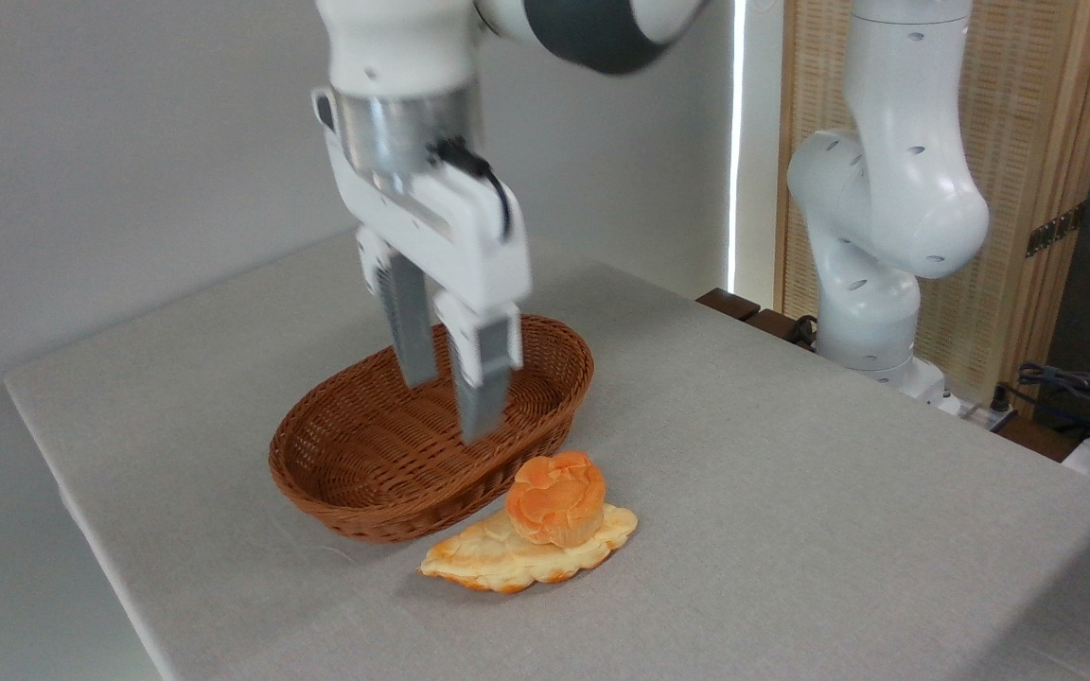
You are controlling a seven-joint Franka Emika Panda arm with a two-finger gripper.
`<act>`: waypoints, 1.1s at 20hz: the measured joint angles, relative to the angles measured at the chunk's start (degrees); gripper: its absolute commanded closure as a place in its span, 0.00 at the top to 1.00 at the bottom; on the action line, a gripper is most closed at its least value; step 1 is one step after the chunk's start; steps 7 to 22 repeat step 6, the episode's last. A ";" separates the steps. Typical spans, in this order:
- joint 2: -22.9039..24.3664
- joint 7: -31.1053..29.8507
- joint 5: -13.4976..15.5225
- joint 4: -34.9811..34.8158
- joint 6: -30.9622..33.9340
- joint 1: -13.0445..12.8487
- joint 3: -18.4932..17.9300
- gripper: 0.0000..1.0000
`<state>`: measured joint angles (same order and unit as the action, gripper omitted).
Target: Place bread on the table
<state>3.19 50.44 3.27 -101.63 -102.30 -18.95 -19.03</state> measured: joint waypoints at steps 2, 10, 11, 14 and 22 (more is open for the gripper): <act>-0.01 -2.43 0.00 0.92 -0.07 -0.21 2.21 1.00; -0.38 -8.90 0.00 1.14 -0.05 -0.27 2.98 1.00; -0.38 -8.90 0.00 1.14 -0.05 -0.27 2.98 1.00; -0.38 -8.90 0.00 1.14 -0.05 -0.27 2.98 1.00; -0.38 -8.90 0.00 1.14 -0.05 -0.27 2.98 1.00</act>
